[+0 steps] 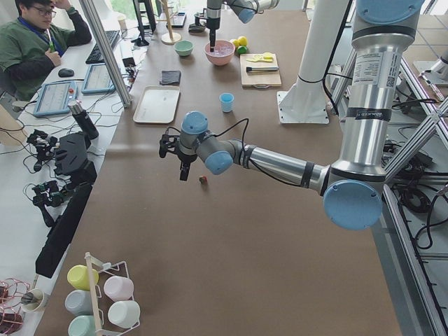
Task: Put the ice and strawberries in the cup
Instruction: 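Lower the left gripper onto the red strawberry while the right arm withdraws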
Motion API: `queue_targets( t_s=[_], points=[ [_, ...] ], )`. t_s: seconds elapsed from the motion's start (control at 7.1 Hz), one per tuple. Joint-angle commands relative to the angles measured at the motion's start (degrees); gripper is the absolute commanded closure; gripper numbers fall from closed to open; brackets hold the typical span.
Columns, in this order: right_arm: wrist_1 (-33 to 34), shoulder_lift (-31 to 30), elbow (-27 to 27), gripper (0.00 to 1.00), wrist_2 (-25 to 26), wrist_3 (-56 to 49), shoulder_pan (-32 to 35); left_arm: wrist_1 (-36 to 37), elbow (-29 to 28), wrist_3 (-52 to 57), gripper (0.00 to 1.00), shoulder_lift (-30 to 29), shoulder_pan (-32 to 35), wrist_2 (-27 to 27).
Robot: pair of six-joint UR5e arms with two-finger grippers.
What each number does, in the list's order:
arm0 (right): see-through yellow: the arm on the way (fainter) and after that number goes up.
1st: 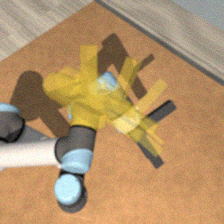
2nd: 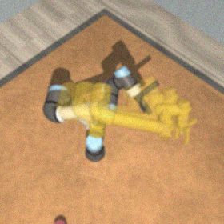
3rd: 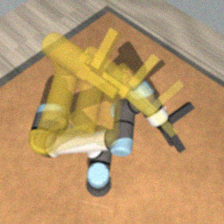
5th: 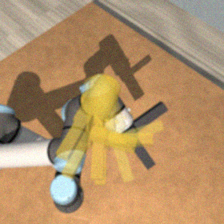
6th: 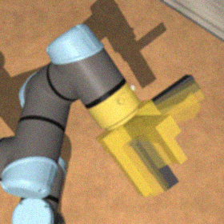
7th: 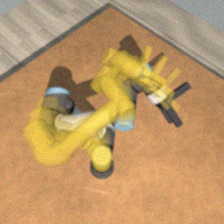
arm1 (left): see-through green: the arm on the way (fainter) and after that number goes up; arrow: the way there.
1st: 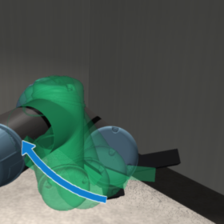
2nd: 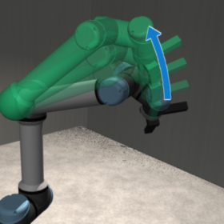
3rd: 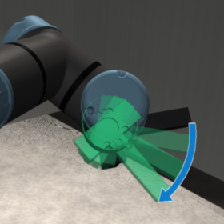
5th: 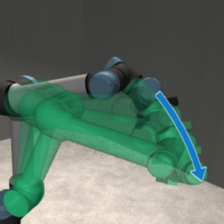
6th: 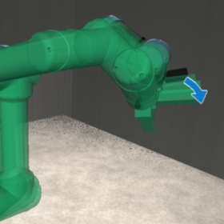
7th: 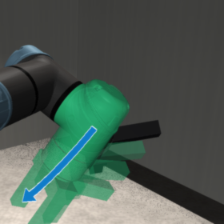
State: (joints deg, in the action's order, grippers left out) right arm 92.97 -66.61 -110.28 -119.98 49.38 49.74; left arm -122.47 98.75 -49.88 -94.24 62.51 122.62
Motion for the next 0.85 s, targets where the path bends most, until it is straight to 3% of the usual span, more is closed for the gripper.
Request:
queue_targets(
  t_s=[0.0,0.7],
  points=[
    [-6.2,-4.8,0.7,0.0,-2.6,-2.1,2.5,-0.1,1.3,-5.5,0.02,0.6,-9.6,-11.1],
    [-6.6,-5.1,0.6,0.0,-2.6,-1.6,2.6,-7.8,-5.8,-9.2,0.03,0.6,-17.5,-17.2]
  ],
)
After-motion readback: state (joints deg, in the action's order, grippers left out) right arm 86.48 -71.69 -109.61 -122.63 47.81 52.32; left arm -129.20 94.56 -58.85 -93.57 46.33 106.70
